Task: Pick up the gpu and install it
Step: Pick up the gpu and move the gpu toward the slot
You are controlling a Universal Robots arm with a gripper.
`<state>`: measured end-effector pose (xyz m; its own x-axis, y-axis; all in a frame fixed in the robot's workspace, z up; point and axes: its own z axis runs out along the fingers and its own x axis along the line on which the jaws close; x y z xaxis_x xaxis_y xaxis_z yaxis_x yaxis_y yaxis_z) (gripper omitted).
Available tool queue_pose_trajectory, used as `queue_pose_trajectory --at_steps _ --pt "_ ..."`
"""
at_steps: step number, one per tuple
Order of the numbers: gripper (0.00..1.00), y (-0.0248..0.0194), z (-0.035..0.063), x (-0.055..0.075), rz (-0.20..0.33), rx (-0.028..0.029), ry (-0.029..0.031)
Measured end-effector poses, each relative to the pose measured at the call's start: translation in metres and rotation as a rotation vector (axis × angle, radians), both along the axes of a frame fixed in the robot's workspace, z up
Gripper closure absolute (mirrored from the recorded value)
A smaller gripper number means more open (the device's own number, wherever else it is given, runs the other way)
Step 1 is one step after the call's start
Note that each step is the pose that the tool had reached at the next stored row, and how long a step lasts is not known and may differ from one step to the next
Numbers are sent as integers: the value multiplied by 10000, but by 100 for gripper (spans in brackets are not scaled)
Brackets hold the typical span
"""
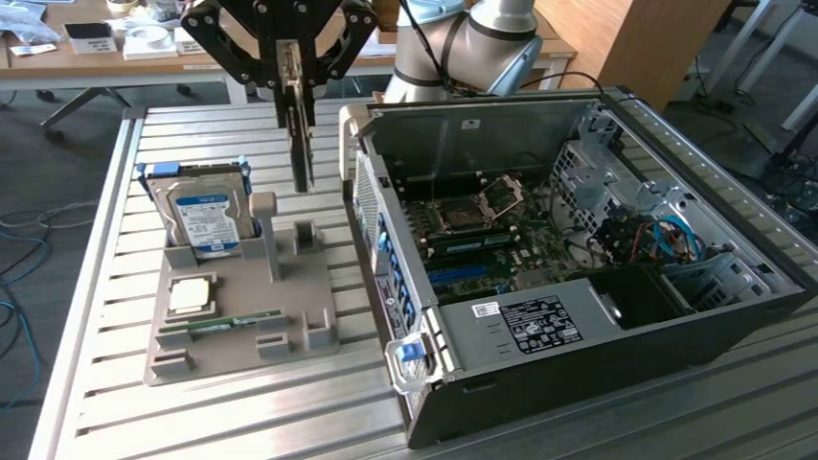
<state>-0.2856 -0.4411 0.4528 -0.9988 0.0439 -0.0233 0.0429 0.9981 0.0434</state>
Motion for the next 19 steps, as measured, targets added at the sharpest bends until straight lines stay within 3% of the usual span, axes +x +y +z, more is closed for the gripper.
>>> queue_pose_trajectory --at_steps 5,19 --pt "73 0 83 0 0 1 0" --pt "73 0 83 34 1 0 0"
